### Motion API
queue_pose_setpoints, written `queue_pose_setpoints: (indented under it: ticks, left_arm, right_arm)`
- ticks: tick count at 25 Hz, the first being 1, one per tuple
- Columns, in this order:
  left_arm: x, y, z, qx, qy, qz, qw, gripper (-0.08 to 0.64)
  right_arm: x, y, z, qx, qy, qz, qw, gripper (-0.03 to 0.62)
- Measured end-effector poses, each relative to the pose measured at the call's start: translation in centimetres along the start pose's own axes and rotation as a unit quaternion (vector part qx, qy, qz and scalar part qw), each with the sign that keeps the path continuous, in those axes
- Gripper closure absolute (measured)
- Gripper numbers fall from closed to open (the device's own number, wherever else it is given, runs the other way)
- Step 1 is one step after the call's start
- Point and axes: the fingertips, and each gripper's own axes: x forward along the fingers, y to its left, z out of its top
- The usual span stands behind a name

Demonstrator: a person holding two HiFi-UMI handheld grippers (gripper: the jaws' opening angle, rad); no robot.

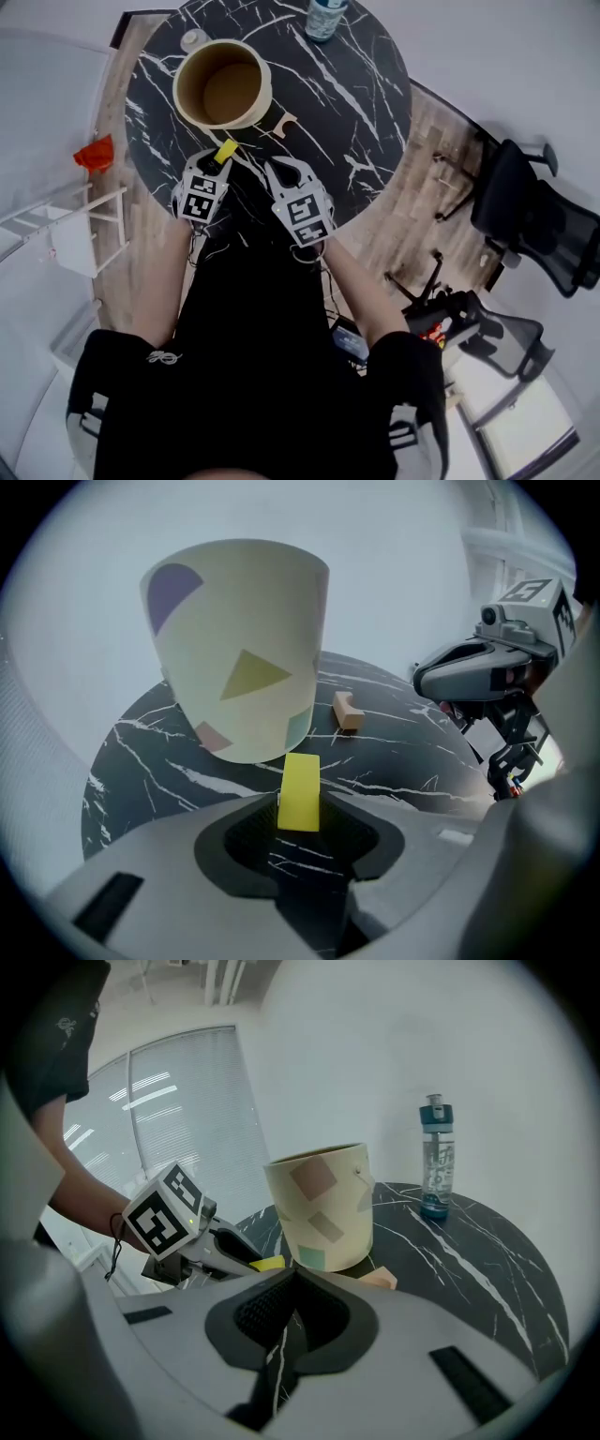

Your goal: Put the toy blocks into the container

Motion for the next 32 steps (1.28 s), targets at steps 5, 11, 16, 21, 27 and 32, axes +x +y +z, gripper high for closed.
queue_pose_setpoints:
  ticks: [5,11,16,21,27,32]
  left_arm:
    - [-2.0,1.8,-0.9,-0.049,-0.019,0.029,0.9982,0.425]
    - [-4.8,3.0,-0.5,-0.093,-0.061,0.063,0.9918,0.425]
    - [-7.9,4.1,1.3,-0.093,-0.106,0.090,0.9859,0.426]
    - [-10.6,4.9,3.3,-0.097,-0.140,0.107,0.9795,0.426]
    - [-12.8,5.5,5.3,-0.109,-0.179,0.115,0.9709,0.425]
    - [-15.5,6.9,8.4,-0.086,-0.220,0.122,0.9641,0.425]
  right_arm:
    - [1.6,1.9,1.0,-0.022,0.002,0.028,0.999,0.595]
    - [2.6,3.2,3.2,-0.039,-0.023,0.032,0.998,0.595]
    - [2.1,4.0,6.3,-0.041,-0.055,0.030,0.997,0.595]
    - [1.3,4.4,9.2,-0.053,-0.087,0.024,0.995,0.595]
    - [0.5,4.3,11.7,-0.053,-0.114,0.015,0.992,0.595]
    - [0.1,3.9,13.7,-0.054,-0.137,-0.001,0.989,0.595]
